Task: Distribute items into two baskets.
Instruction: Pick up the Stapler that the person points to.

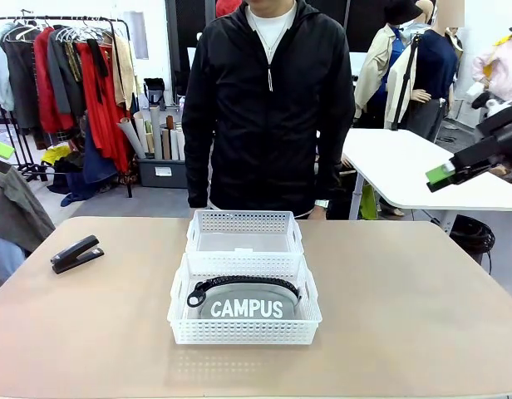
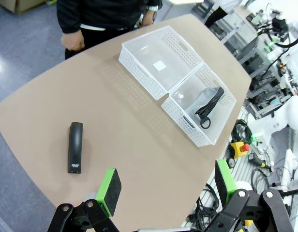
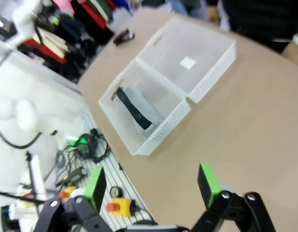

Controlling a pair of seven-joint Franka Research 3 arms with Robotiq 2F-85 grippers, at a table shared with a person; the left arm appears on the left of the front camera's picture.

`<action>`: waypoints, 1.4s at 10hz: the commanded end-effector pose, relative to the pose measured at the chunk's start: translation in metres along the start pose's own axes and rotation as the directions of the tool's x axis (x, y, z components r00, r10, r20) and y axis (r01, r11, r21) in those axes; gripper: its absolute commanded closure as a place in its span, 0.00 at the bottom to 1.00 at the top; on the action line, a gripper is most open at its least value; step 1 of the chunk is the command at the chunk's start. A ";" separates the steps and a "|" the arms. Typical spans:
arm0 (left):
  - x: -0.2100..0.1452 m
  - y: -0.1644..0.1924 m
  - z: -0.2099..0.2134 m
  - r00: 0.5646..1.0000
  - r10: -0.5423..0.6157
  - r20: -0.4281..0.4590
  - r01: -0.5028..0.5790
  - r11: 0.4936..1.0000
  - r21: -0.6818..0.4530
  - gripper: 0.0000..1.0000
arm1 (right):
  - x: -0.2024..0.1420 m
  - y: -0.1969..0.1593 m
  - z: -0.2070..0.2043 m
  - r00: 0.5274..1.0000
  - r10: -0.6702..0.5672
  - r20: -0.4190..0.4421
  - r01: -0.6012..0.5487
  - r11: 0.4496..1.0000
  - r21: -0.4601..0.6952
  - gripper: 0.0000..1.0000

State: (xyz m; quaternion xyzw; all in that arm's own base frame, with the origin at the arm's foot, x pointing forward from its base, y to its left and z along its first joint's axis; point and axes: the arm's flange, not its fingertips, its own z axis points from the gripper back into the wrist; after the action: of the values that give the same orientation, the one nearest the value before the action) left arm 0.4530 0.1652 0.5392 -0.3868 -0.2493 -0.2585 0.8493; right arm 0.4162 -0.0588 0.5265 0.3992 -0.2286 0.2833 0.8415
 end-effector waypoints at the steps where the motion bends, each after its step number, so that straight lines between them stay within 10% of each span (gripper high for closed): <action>1: 0.000 -0.003 0.000 1.000 -0.005 0.004 0.005 1.000 0.000 0.00 | -0.014 -0.007 0.009 0.993 0.013 0.114 -0.019 0.998 0.052 0.00; 14: 0.000 -0.003 0.000 1.000 -0.005 0.004 0.005 1.000 0.000 0.00 | -0.056 -0.027 0.043 0.953 -0.075 0.293 0.056 0.996 0.070 0.00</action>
State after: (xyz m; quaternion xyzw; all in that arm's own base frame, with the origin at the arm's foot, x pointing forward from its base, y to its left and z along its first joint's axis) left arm 0.4531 0.1652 0.5392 -0.3868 -0.2492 -0.2585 0.8494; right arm 0.3881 -0.1285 0.5043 0.4641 -0.3132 0.1980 0.8046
